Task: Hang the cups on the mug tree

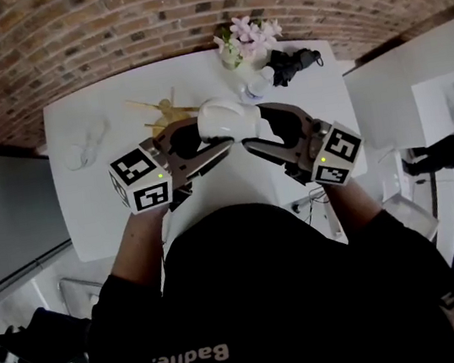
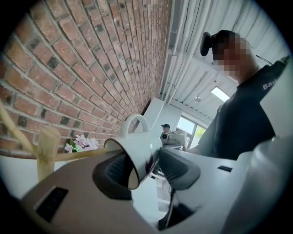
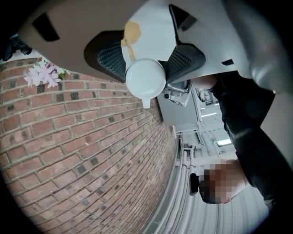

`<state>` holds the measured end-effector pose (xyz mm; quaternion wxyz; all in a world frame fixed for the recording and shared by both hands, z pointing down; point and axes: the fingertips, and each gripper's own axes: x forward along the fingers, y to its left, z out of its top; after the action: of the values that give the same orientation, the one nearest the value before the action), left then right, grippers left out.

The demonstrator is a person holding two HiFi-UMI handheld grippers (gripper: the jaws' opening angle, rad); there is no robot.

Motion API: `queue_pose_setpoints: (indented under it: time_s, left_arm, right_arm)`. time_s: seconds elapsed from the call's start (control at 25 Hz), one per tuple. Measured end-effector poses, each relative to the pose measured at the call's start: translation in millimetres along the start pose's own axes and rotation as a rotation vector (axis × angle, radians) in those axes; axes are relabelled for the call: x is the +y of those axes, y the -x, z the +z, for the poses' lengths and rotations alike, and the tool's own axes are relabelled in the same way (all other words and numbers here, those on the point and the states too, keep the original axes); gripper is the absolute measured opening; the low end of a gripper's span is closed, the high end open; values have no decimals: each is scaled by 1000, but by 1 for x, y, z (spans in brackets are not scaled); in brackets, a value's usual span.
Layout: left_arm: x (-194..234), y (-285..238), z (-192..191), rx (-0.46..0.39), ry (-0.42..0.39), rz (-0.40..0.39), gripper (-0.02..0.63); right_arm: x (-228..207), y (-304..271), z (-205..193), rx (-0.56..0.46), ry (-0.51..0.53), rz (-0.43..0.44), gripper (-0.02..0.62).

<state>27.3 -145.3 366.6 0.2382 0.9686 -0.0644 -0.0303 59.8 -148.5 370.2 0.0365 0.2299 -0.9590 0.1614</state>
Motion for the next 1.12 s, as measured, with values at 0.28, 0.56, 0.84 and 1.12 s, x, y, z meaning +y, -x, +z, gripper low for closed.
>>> queue_pose_setpoints:
  time_s: [0.28, 0.56, 0.84, 1.12]
  left_arm:
    - [11, 11, 2, -82, 74, 26, 187]
    - [23, 17, 1, -169, 173, 58, 212]
    - [33, 24, 1, -246, 231, 94, 227]
    - [41, 29, -2, -299, 321, 158, 242]
  right_arm:
    - [-2, -15, 3, 37, 41, 10, 291]
    - [-6, -27, 5, 46, 52, 22, 291]
    - [-9, -38, 6, 48, 55, 26, 290]
    - [-13, -43, 6, 43, 43, 20, 288]
